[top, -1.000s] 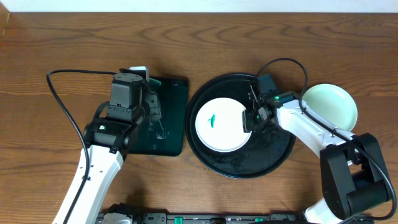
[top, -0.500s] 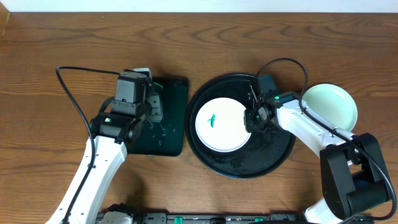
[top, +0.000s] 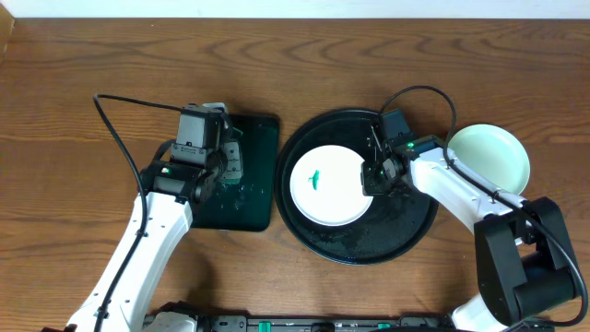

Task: Clean dirty plates on tray and stack at the side

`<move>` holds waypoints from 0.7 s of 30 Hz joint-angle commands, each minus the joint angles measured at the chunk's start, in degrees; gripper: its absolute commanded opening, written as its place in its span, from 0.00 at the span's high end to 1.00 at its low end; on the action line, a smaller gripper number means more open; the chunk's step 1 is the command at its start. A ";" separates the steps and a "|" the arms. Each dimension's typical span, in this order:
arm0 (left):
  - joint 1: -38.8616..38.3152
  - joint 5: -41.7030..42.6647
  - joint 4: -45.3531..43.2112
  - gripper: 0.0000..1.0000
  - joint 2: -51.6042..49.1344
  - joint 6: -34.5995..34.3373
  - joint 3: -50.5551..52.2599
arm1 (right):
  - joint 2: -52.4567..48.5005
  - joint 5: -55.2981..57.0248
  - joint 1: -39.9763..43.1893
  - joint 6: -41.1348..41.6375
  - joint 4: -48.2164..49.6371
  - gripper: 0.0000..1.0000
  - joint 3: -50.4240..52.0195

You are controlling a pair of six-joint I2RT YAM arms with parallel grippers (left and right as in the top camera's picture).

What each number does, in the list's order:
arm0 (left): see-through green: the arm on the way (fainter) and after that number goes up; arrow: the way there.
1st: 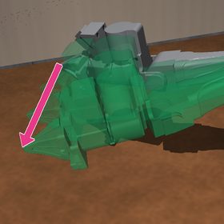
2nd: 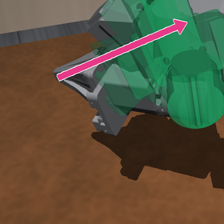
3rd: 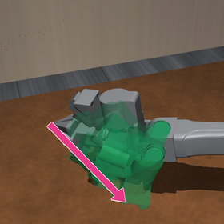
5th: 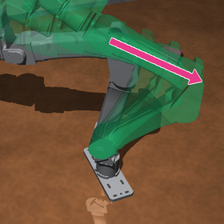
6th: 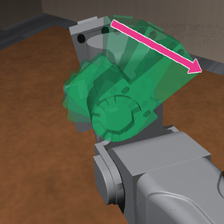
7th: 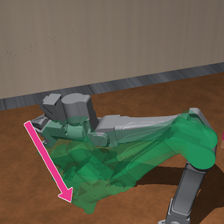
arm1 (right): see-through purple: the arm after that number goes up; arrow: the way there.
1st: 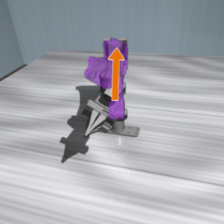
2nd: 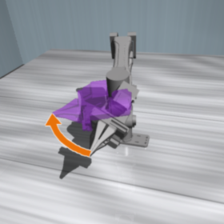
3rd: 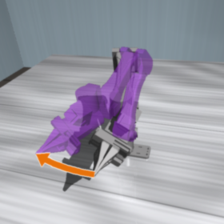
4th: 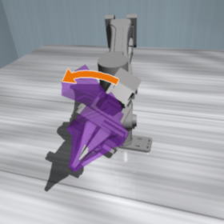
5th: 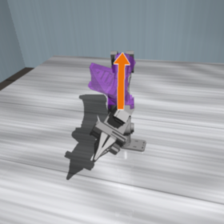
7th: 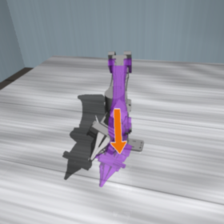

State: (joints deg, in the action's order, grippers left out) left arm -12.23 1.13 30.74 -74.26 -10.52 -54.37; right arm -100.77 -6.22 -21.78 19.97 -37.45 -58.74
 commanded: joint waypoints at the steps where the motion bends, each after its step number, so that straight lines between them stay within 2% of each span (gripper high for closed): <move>1: -0.07 -0.70 -0.44 0.92 -0.02 -0.70 -1.44 | -0.28 2.93 -0.44 -0.28 0.04 0.99 0.37; 7: -0.07 -0.72 3.78 0.93 -1.51 -0.94 -7.52 | -0.44 2.99 -0.44 -0.28 0.46 0.99 0.39; 16: -0.07 -0.74 25.86 0.93 -14.38 -0.92 -28.85 | -0.46 2.99 -0.46 -0.31 0.44 0.99 0.42; 21: -0.09 -0.72 28.11 0.93 -20.02 -0.92 -30.29 | -0.46 2.99 -0.44 -0.31 0.42 0.99 0.42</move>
State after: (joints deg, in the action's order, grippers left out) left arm -12.23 1.10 57.98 -91.68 -10.70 -83.57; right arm -100.77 -4.84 -21.78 19.94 -36.97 -58.74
